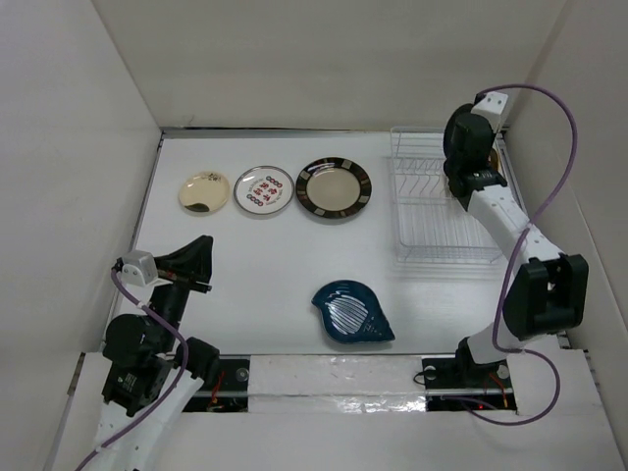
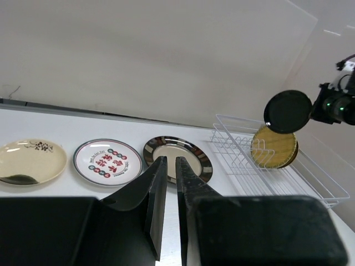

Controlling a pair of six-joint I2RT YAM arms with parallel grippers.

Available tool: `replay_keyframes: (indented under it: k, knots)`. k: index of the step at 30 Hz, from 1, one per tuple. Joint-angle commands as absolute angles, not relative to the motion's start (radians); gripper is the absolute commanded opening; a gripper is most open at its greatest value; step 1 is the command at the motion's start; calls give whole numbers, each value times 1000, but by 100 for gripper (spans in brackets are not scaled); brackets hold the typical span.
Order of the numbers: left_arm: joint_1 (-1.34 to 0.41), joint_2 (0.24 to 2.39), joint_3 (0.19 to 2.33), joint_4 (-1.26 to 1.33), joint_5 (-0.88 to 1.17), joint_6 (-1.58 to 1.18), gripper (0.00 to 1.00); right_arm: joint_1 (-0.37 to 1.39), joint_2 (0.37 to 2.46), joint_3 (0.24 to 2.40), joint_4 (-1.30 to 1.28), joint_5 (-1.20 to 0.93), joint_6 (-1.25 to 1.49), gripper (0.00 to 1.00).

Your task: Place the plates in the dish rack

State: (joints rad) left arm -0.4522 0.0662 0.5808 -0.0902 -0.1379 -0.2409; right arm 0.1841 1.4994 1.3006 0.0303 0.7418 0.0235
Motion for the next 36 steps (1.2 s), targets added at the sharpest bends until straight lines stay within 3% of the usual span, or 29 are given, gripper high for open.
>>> replay_keyframes:
  k: [1,25,29,30,33,36]
  knots:
    - [-457,45,592,-58,-118,-244,10,156,1569,1377,25,865,-132,0]
    - [-457,44,594,-57,-121,-244,10,146,1796,1341,3,865,-114,0]
    - [-457,55,592,-57,-118,-245,10,156,1772,1348,-49,850,-57,20]
    - [-457,58,592,-57,-117,-245,10,156,1757,1353,-58,818,-43,31]
    - [-457,61,592,-57,-117,-245,10,156,1689,1370,-118,744,41,46]
    - [-457,67,592,-58,-117,-244,10,170,1599,1356,-167,640,121,54]
